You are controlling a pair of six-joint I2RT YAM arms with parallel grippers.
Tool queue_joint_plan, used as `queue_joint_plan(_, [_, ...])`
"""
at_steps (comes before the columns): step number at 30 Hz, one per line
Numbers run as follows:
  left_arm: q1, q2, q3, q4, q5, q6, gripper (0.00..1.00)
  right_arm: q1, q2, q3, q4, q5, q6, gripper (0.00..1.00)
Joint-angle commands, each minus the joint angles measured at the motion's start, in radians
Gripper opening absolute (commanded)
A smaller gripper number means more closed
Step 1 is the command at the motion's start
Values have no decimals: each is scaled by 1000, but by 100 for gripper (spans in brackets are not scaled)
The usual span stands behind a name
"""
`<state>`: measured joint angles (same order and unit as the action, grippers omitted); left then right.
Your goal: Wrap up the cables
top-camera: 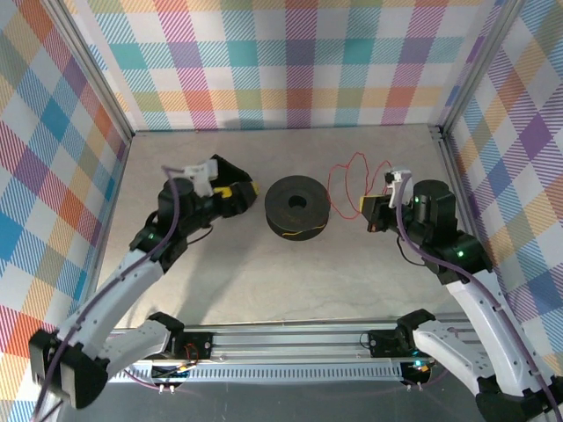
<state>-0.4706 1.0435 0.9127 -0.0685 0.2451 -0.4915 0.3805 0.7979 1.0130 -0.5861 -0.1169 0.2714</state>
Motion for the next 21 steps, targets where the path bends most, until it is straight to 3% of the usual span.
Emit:
queue_joint_plan(1, [-72, 128, 134, -87, -6, 173, 100, -20, -30, -28, -44, -24, 25, 0])
queue_joint_plan(7, [-162, 305, 285, -74, -21, 361, 98, -31, -26, -15, -120, -64, 11, 0])
queue_joint_plan(17, [-199, 517, 408, -91, 87, 487, 72, -39, 29, 8, -185, -142, -4, 0])
queue_joint_plan(21, [-230, 568, 429, -97, 145, 516, 70, -45, 55, 22, -197, -171, -10, 0])
